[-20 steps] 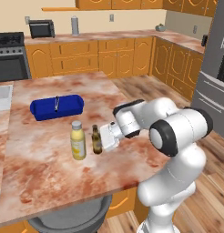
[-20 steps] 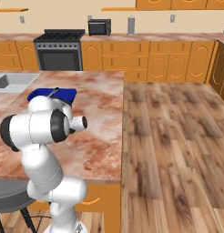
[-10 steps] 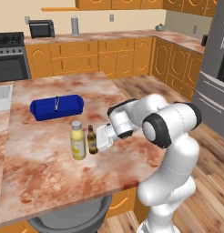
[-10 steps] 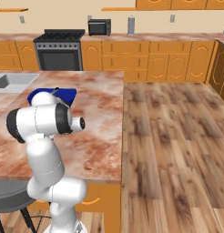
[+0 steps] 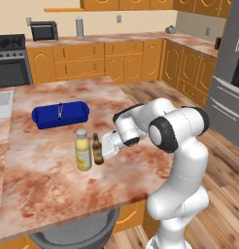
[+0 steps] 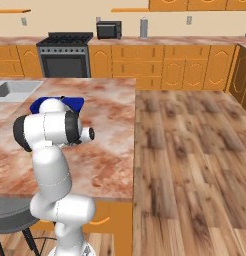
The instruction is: Place the drinks on the dining counter in a tight cluster.
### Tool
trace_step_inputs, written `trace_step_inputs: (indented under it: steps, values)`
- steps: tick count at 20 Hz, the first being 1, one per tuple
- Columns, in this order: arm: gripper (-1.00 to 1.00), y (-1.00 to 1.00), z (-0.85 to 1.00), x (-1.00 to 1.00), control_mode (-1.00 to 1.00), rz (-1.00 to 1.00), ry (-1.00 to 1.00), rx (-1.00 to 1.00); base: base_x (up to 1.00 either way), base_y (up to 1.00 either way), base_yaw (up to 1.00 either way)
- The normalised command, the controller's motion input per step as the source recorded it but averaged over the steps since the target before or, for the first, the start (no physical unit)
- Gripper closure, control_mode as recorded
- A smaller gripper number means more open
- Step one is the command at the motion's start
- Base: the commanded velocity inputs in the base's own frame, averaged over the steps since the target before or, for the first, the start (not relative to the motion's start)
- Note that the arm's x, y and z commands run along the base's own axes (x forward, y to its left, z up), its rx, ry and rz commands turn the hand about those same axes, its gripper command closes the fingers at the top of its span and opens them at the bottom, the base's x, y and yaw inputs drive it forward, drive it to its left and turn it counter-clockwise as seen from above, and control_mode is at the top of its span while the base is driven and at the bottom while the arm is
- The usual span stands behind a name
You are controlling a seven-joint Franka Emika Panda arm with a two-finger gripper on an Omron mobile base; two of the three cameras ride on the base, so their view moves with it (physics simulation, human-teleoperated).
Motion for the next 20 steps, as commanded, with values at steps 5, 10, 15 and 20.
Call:
trace_step_inputs:
  steps: [5,10,15,20]
  values:
    - [1.00,0.02,-0.08,0.00,-1.00,0.00,0.00,0.00,0.00,0.00,0.00]
    - [-1.00,0.00,0.00,0.00,-1.00,0.00,0.00,0.00,0.00,0.00,0.00]
    - [-1.00,0.00,0.00,-0.01,-1.00,0.00,0.00,0.00,0.00,0.00,0.00]
    - [-1.00,0.00,0.00,-0.03,-1.00,0.00,0.00,0.00,0.00,0.00,0.00]
